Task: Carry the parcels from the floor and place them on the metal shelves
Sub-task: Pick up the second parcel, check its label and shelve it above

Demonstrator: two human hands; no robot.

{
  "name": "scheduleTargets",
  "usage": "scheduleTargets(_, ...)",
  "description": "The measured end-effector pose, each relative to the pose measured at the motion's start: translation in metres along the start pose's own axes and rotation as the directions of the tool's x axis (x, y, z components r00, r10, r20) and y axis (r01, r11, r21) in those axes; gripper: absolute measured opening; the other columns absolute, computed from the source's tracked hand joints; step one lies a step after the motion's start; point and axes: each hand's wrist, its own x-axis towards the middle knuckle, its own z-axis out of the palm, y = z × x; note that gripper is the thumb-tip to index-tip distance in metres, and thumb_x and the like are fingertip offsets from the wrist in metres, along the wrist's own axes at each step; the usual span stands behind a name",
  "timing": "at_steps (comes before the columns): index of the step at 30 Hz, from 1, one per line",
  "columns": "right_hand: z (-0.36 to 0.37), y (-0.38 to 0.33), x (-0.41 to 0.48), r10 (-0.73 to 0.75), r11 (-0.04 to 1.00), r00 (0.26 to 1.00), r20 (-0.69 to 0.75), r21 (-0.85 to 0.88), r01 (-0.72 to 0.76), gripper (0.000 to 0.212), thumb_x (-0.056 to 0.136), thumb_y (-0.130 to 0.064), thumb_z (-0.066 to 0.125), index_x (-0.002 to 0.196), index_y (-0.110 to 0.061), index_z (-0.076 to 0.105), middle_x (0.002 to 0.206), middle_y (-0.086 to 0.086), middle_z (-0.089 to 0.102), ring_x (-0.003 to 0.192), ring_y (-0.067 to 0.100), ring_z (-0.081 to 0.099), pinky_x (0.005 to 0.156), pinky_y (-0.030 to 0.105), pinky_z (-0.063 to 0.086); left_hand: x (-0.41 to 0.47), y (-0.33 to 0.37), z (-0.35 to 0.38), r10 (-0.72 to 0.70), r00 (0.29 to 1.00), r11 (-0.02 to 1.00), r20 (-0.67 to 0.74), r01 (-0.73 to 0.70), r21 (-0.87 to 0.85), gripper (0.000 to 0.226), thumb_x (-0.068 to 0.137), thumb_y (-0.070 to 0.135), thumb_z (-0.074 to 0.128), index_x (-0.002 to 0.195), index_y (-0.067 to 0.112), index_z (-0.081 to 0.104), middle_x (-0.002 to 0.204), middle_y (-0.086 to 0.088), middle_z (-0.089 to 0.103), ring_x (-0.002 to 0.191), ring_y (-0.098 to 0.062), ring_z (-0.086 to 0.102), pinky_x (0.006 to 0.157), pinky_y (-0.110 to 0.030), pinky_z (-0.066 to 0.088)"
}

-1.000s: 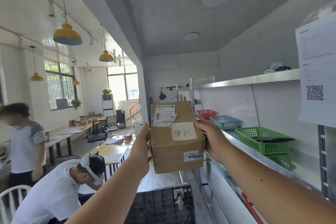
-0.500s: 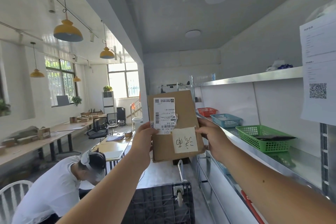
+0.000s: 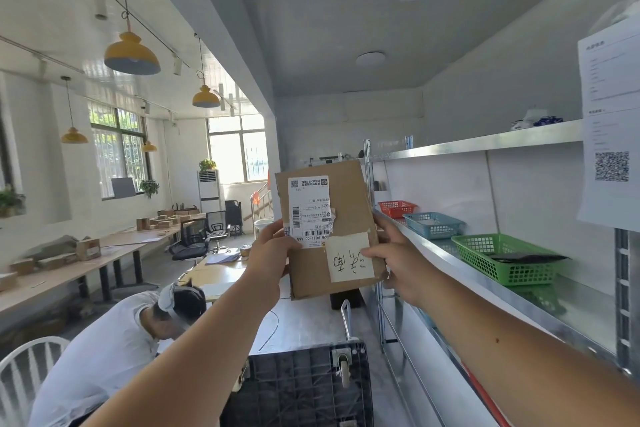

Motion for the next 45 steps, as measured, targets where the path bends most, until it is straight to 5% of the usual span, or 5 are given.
scheduleTargets(14, 0.015, 0.003, 0.003, -0.020, 1.000, 0.999, -0.035, 0.021, 0.021, 0.081, 0.087, 0.004, 0.076, 0.139, -0.054, 0.055, 0.122, -0.004, 0.077, 0.110, 0.030, 0.075, 0.090, 0.057, 0.062, 0.017, 0.007, -0.011, 0.024, 0.998, 0.999, -0.061, -0.022, 0.026, 0.020, 0.097, 0.018, 0.070, 0.117, 0.017, 0.072, 0.111, -0.009, 0.080, 0.111, -0.033, 0.073, 0.107, -0.055, 0.055)
scheduleTargets(24, 0.015, 0.004, 0.006, -0.121, 0.993, 0.992, -0.047, -0.017, 0.120, 0.074, 0.075, 0.007, 0.085, 0.131, -0.038, 0.068, 0.127, 0.000, 0.076, 0.115, 0.027, 0.073, 0.097, 0.051, 0.061, 0.019, 0.012, -0.027, 0.238, 0.971, 0.946, 0.029, -0.238, 0.221, 0.106, 0.091, 0.047, 0.079, 0.161, 0.055, 0.000, 0.123, 0.006, 0.072, 0.100, -0.026, 0.078, 0.078, -0.058, 0.066)
scheduleTargets(36, 0.024, 0.001, 0.013, -0.121, 0.957, 0.973, -0.196, 0.239, 0.167, 0.101, 0.051, -0.009, 0.094, 0.144, -0.020, 0.056, 0.131, 0.009, 0.070, 0.113, 0.031, 0.072, 0.104, 0.052, 0.057, 0.015, 0.018, -0.029, 0.104, 0.976, 0.995, -0.189, -0.100, 0.029, 0.047, 0.103, 0.065, 0.047, 0.127, 0.026, 0.039, 0.104, -0.015, 0.064, 0.095, -0.046, 0.077, 0.068, -0.065, 0.065)
scheduleTargets(40, 0.025, 0.002, 0.018, -0.167, 0.937, 0.964, -0.205, 0.273, 0.220, 0.046, 0.075, 0.004, 0.088, 0.114, -0.013, 0.071, 0.118, 0.013, 0.078, 0.109, 0.034, 0.075, 0.104, 0.058, 0.056, 0.014, 0.013, -0.027, 0.013, 0.965, 0.994, -0.262, -0.042, -0.103, 0.042, 0.102, 0.062, 0.047, 0.120, 0.024, 0.044, 0.103, -0.016, 0.063, 0.094, -0.045, 0.077, 0.069, -0.066, 0.065)
scheduleTargets(45, 0.034, 0.005, 0.020, -0.204, 0.926, 0.968, -0.144, 0.294, 0.239, 0.040, 0.085, 0.008, 0.079, 0.114, -0.019, 0.072, 0.118, 0.008, 0.080, 0.117, 0.032, 0.072, 0.105, 0.052, 0.055, 0.011, 0.007, -0.021, -0.078, 0.956, 0.947, -0.282, -0.017, -0.320, 0.043, 0.102, 0.060, 0.049, 0.123, 0.022, 0.047, 0.123, -0.022, 0.069, 0.097, -0.046, 0.077, 0.068, -0.063, 0.066)
